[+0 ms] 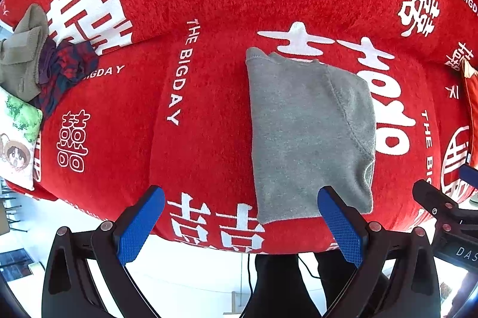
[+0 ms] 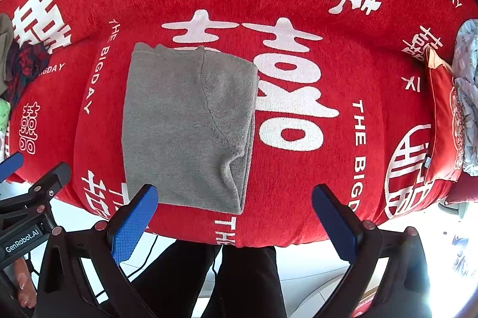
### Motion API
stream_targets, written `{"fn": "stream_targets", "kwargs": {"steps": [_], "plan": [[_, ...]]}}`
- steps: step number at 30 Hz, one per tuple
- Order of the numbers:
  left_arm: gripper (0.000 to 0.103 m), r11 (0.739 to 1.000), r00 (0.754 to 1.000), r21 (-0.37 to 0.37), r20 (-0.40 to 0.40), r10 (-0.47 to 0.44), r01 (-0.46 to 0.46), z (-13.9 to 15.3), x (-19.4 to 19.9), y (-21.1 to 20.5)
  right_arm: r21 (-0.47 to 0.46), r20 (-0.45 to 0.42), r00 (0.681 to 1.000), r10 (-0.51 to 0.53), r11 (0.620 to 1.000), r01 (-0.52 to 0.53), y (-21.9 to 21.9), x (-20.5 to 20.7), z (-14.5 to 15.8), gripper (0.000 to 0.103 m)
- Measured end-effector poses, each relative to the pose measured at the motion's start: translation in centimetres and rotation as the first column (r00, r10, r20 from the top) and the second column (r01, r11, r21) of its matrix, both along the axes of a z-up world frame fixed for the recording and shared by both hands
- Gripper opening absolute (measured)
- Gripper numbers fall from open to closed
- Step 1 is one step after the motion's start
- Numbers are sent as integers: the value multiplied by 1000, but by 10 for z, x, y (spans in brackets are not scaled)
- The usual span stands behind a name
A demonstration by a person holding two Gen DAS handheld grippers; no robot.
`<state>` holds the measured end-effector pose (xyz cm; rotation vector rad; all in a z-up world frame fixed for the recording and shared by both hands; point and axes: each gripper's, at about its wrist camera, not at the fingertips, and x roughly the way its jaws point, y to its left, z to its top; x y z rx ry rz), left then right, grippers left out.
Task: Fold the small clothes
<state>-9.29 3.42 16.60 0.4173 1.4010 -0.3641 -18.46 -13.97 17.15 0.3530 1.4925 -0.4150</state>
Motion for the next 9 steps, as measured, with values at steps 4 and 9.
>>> {"fn": "stream_targets", "kwargs": {"steps": [4, 9], "plan": [[102, 1000, 1000, -22, -6, 12, -12, 0, 0, 0, -2, -1, 1000, -1, 1000, 1, -1, -2, 0, 102], [102, 1000, 1000, -13, 13, -21, 21, 3, -1, -4, -7, 2, 1000, -3, 1000, 3, -2, -3, 0, 102]]}}
